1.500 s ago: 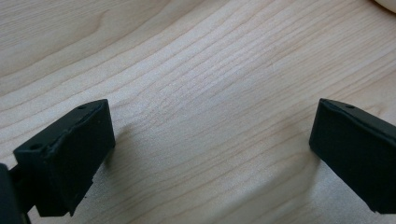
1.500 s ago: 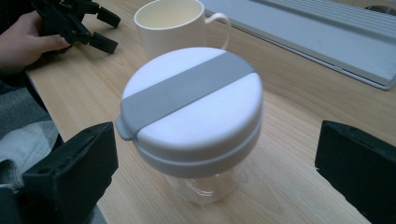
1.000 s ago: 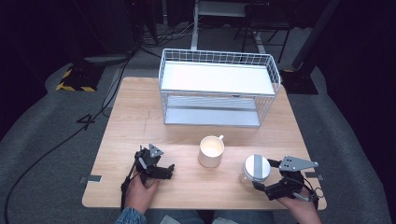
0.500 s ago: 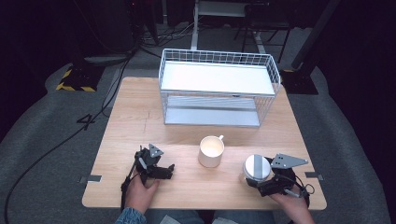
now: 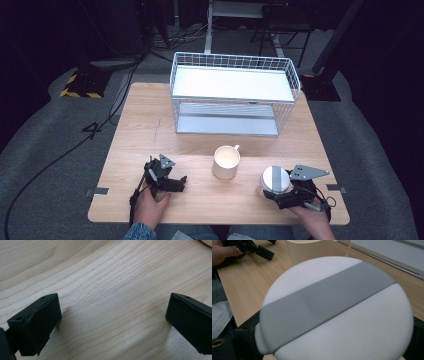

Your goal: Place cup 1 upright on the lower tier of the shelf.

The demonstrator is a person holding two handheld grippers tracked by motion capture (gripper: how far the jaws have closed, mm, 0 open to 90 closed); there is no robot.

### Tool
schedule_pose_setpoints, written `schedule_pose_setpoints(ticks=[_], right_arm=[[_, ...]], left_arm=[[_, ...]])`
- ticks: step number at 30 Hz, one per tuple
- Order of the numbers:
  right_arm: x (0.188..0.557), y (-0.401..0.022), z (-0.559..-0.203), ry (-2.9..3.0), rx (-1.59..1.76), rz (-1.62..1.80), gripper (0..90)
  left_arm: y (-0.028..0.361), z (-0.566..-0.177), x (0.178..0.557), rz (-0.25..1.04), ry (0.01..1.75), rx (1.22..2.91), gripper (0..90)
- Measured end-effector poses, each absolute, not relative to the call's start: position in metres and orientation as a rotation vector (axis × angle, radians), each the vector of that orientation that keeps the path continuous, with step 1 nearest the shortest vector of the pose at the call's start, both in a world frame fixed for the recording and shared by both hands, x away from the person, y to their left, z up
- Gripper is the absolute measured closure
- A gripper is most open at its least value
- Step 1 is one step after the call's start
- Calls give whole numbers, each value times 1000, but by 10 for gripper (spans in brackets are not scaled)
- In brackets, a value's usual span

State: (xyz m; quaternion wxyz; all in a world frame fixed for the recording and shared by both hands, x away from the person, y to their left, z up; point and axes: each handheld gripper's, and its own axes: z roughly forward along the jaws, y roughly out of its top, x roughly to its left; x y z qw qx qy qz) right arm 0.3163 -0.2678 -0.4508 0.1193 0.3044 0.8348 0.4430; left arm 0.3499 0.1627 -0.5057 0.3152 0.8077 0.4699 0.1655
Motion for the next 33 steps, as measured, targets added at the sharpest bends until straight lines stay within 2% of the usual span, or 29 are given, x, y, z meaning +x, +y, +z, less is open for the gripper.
schedule_pose_setpoints(ticks=[22,33], right_arm=[[317,-270,-438,2410,890,1312,68],[328,-267,-424,2385,873,1347,69]], left_arm=[[163,-506,350,436,1239,2127,6],[163,-506,350,436,1238,2128,6]])
